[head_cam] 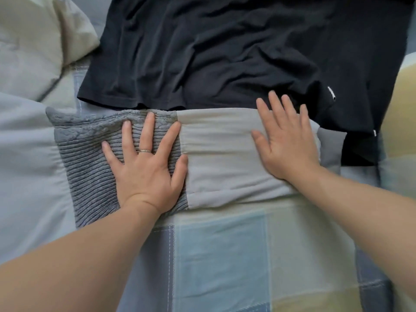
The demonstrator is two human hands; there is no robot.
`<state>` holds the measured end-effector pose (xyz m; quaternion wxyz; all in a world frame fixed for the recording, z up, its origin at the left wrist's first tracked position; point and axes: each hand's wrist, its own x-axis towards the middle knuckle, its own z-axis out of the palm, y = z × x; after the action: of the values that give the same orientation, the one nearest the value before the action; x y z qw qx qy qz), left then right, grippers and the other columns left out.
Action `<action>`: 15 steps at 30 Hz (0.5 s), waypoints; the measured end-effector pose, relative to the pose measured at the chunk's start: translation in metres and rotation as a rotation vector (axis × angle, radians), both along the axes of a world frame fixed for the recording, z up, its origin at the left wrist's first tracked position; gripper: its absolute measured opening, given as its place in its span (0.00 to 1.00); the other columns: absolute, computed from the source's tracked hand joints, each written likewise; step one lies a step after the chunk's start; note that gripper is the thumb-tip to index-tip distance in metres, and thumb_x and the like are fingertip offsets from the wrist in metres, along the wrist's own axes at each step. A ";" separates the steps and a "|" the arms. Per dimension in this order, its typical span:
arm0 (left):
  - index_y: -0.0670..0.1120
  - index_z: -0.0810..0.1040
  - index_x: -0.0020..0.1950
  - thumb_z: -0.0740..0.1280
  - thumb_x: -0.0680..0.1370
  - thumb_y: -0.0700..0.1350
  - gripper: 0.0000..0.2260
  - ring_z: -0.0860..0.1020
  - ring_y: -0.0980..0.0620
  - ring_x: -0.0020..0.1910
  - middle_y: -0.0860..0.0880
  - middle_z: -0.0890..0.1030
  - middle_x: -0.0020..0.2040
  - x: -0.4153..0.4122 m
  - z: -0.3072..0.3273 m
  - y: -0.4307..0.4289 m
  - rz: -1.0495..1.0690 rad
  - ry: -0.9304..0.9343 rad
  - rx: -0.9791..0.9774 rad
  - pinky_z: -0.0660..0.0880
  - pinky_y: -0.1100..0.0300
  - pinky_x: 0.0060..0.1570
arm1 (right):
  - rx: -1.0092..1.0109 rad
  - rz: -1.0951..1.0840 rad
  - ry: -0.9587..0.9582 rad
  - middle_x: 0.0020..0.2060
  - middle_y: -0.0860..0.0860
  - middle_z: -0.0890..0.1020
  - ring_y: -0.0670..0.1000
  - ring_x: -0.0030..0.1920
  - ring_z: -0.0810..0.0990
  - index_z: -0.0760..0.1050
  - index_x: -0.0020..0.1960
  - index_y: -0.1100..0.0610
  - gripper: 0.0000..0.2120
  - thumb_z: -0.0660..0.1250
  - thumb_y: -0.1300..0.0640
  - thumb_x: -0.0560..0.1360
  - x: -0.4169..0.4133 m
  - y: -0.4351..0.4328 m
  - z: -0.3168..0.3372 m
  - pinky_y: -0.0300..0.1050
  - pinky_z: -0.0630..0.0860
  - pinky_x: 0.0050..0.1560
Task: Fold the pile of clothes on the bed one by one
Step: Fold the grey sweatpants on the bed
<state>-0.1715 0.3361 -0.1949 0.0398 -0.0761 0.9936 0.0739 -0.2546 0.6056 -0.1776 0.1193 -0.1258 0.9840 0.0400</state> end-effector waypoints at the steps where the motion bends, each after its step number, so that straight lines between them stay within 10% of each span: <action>1: 0.66 0.54 0.79 0.48 0.79 0.66 0.27 0.49 0.38 0.80 0.52 0.52 0.83 0.000 0.000 0.000 0.003 -0.004 0.000 0.45 0.27 0.72 | 0.024 -0.006 -0.011 0.82 0.51 0.48 0.55 0.82 0.47 0.45 0.83 0.49 0.32 0.42 0.39 0.82 -0.002 0.009 0.001 0.60 0.42 0.80; 9: 0.66 0.53 0.79 0.49 0.80 0.66 0.27 0.47 0.39 0.81 0.53 0.50 0.83 0.000 0.001 0.003 0.006 -0.021 0.002 0.44 0.27 0.72 | -0.251 0.132 0.063 0.82 0.50 0.53 0.56 0.81 0.49 0.54 0.82 0.49 0.32 0.50 0.39 0.80 0.032 -0.072 0.010 0.65 0.42 0.78; 15: 0.67 0.54 0.78 0.48 0.79 0.67 0.26 0.47 0.39 0.81 0.53 0.51 0.83 0.000 0.001 0.001 0.001 -0.009 0.015 0.43 0.27 0.72 | -0.017 0.043 -0.006 0.82 0.50 0.47 0.55 0.82 0.46 0.46 0.83 0.48 0.32 0.42 0.39 0.81 0.030 0.004 -0.005 0.59 0.39 0.79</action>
<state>-0.1718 0.3376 -0.1944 0.0448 -0.0767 0.9928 0.0809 -0.2250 0.6100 -0.1823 0.1202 -0.1478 0.9811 0.0340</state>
